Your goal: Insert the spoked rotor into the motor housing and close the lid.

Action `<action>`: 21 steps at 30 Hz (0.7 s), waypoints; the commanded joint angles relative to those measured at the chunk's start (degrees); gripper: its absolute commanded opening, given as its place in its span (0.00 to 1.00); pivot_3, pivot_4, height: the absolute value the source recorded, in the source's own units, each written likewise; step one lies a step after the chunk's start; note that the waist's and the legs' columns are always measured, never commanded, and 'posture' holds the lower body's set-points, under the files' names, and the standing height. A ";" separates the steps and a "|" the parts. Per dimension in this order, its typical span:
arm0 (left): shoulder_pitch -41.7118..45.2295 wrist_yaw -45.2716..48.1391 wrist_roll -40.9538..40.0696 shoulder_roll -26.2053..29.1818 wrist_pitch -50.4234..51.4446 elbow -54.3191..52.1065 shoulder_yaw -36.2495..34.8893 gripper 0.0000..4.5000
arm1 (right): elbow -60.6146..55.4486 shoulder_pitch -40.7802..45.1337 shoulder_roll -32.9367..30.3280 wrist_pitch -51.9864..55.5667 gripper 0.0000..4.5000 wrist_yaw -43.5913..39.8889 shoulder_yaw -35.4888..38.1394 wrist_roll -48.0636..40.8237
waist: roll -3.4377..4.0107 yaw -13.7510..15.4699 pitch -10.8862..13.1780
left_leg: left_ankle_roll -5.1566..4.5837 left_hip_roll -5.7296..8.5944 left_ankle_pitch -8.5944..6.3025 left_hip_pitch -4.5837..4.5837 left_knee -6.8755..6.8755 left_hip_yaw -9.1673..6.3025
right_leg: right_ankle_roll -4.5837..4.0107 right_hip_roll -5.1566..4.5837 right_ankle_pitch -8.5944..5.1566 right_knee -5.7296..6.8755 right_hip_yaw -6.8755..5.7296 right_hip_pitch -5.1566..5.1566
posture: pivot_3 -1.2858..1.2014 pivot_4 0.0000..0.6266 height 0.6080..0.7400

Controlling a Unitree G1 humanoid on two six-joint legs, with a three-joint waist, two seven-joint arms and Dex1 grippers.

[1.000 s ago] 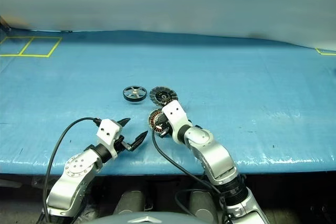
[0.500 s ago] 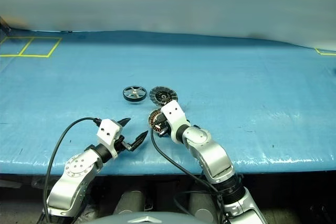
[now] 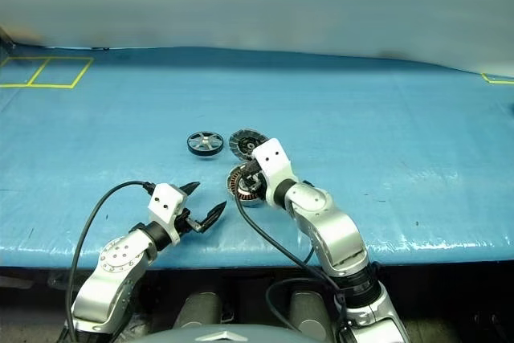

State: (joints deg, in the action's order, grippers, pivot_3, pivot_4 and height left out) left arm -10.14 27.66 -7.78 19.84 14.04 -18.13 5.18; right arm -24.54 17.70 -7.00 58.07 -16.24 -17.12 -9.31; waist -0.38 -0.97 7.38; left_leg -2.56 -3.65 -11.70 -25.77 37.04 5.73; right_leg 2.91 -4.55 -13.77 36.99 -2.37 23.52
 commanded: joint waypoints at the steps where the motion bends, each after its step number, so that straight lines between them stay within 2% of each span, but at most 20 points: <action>1: 0.56 0.13 0.16 -0.30 -2.35 -0.68 0.44 1.00 | -1.12 2.97 0.95 4.13 0.15 0.93 0.10 -0.58 | 0.00 -0.01 0.00 | 0.00 0.00 0.00 0.00 0.00 0.00 | 0.00 0.00 0.00 0.00 0.00 0.00 | 0.52 0.24 1.00; 3: 0.59 0.13 0.29 -0.35 -2.74 -0.63 0.66 1.00 | -0.14 4.19 1.50 6.34 0.01 1.34 -0.29 -0.66 | 0.00 -0.01 0.00 | 0.00 0.00 0.00 0.00 0.00 0.00 | 0.00 -0.01 0.00 0.00 0.00 0.00 | 0.52 0.24 1.00; 12: -0.34 0.16 0.41 -0.11 -3.22 -0.62 1.13 1.00 | 1.20 8.08 0.42 12.50 0.01 1.65 -2.97 -0.35 | 0.01 -0.22 0.00 | -0.01 0.02 0.00 -0.01 -0.01 0.00 | -0.01 -0.02 0.00 0.00 0.00 0.01 | 0.52 0.24 1.00; 21: -0.46 0.02 0.44 -0.26 -3.48 -0.46 1.13 1.00 | 2.04 8.28 -0.11 14.20 0.01 1.63 -4.36 -0.40 | 0.01 -0.24 0.00 | -0.01 0.02 0.00 -0.01 -0.01 0.00 | -0.01 -0.02 0.00 0.00 0.00 0.01 | 0.52 0.24 1.00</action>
State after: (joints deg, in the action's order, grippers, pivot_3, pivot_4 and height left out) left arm -10.58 27.60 -7.39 19.71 11.94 -18.08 6.12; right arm -21.62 25.44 -7.20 71.93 -14.81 -21.39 -9.47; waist -0.38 -1.22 7.38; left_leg -2.57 -3.63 -11.70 -25.78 37.02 5.73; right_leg 2.90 -4.57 -13.77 36.99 -2.37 23.54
